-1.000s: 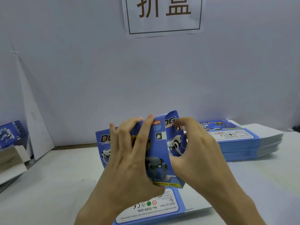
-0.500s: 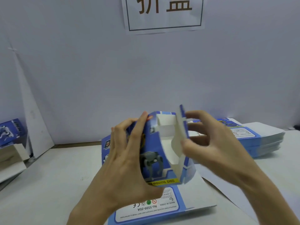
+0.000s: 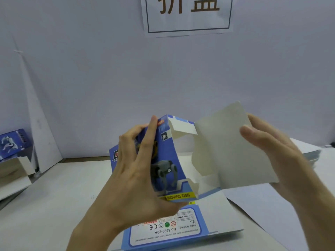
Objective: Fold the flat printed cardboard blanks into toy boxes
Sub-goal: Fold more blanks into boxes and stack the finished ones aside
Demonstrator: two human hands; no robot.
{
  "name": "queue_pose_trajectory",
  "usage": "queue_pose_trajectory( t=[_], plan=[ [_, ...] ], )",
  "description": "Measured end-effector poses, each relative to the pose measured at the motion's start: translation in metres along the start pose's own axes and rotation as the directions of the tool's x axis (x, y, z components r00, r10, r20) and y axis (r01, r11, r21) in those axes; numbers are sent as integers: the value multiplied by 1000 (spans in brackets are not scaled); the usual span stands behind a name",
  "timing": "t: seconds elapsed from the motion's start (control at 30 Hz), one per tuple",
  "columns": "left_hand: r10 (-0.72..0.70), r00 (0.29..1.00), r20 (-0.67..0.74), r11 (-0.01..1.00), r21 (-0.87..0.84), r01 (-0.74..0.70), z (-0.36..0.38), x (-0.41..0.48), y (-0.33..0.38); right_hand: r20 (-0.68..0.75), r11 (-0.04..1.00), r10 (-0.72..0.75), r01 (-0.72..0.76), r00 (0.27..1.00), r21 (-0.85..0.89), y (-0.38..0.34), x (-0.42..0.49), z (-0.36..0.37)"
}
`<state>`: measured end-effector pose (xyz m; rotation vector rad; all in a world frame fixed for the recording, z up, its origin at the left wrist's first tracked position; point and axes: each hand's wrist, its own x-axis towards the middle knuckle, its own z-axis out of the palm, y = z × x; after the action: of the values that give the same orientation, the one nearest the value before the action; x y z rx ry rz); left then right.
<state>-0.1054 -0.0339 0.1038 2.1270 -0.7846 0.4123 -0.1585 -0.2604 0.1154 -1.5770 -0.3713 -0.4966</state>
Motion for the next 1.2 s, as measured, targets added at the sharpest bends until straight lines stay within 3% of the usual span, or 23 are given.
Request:
queue_pose_trajectory(
  t=[0.07, 0.1, 0.2, 0.33, 0.47, 0.73, 1.0, 1.2],
  plan=[
    [138, 988, 75, 964, 217, -151, 3, -5, -7, 74, 999, 35, -35, 997, 4, 4, 0, 7],
    [200, 979, 46, 940, 272, -205, 5, -9, -16, 101, 998, 55, -56, 993, 10, 7, 0, 11],
    [245, 968, -58, 924, 317, -215, 9, -10, -17, 146, 999, 32, -33, 989, 9, 11, -1, 33],
    [296, 951, -85, 876, 423, -234, 9, -11, -15, 149, 998, -8, -2, 989, 63, 19, -1, 52],
    [292, 952, -87, 863, 454, -223, 10, -11, -12, 76, 999, -44, 45, 996, -13, 24, 2, 59],
    [281, 958, -61, 871, 435, -228, 13, -11, -10, 37, 998, -63, 62, 997, 10, 24, 1, 65],
    [286, 952, -105, 860, 466, -207, 10, -11, -11, 145, 983, -59, 83, 988, -166, 23, -3, 67],
    [295, 949, -116, 828, 527, -193, 13, -10, -13, 136, 867, -111, 163, 984, -470, 21, -5, 70]
  ],
)
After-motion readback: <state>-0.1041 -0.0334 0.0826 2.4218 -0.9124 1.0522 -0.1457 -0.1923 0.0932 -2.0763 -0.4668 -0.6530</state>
